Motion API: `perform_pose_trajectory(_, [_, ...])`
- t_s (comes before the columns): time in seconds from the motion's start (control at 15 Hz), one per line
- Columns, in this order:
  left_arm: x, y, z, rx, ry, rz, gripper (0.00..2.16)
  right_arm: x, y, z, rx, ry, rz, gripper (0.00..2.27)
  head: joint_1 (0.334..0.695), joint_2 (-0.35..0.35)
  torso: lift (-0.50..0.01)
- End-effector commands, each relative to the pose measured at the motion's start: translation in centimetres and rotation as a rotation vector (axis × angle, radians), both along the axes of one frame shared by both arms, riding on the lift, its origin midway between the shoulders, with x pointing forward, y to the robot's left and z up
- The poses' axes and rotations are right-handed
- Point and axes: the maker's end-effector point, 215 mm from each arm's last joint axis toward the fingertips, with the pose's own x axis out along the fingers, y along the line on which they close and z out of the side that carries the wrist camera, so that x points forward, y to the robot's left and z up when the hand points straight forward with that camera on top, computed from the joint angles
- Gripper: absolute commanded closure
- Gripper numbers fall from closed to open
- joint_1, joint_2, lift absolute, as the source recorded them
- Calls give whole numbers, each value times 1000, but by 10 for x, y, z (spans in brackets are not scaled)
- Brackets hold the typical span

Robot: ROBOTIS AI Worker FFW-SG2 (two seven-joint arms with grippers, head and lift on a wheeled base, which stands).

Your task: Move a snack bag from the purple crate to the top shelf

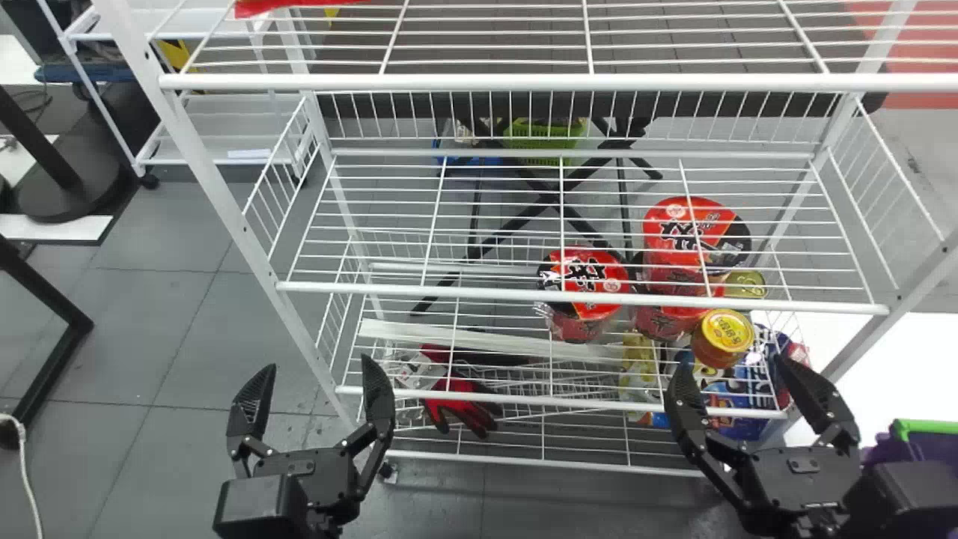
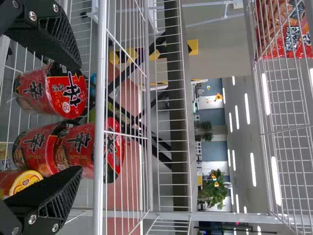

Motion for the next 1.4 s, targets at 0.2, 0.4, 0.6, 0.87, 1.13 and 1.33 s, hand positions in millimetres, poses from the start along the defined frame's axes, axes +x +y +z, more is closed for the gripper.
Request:
perform_pose_trajectory(0.2, [-1, -1, 0, -1, 0, 0, 97, -1, 0, 1, 2, -5, -1, 70, 695, 75, -366])
perform_pose_trajectory(0.4, [-1, -1, 1, -2, -3, -1, 97, -2, 0, 1, 3, -5, -1, 70, 695, 74, -378])
perform_pose_trajectory(0.6, [-2, -3, 1, -2, -5, -1, 97, -2, 0, 1, 1, -5, 0, 66, 695, 73, -390])
perform_pose_trajectory(0.87, [-2, -4, 1, -2, -5, -3, 97, -3, 0, 1, -5, -7, -1, 66, 695, 72, -406])
perform_pose_trajectory(1.13, [-3, -5, -1, 0, 0, -7, 97, -4, 1, 2, -9, -9, 1, 66, 695, 69, -422])
perform_pose_trajectory(1.33, [-3, -5, 0, 1, -1, -7, 97, -4, 2, 3, -8, -10, 3, 66, 695, 69, -434])
